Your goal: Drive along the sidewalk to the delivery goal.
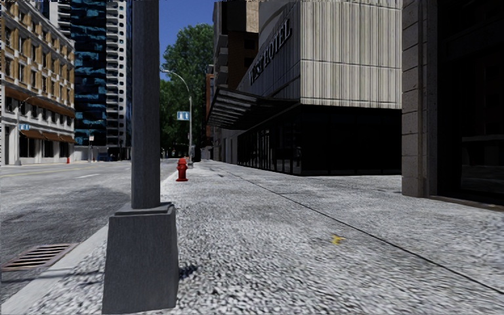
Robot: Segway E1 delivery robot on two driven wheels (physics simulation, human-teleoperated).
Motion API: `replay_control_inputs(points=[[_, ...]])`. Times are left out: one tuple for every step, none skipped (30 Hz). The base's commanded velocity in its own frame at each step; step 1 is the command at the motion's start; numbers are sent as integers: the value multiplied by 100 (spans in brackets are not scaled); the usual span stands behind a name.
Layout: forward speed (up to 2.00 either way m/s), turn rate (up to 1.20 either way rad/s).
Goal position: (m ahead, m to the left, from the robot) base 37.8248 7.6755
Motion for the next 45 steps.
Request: replay_control_inputs(points=[[71,-75],[71,-75],[71,-75],[72,-75],[73,-75],[74,-75],[74,-75],[74,-75],[75,-75],[75,-75],[75,-75],[75,-73],[75,-73],[75,-49],[75,-19],[75,0],[75,0],[75,0],[75,0],[75,0],[76,0],[76,0],[76,0],[76,0],[76,0],[76,0],[76,0],[80,0],[80,0],[83,0],[90,0],[93,6],[93,6],[96,14],[98,20],[103,27],[104,36],[104,36],[105,39],[105,40],[105,40],[105,40],[105,40],[105,40],[105,41]])
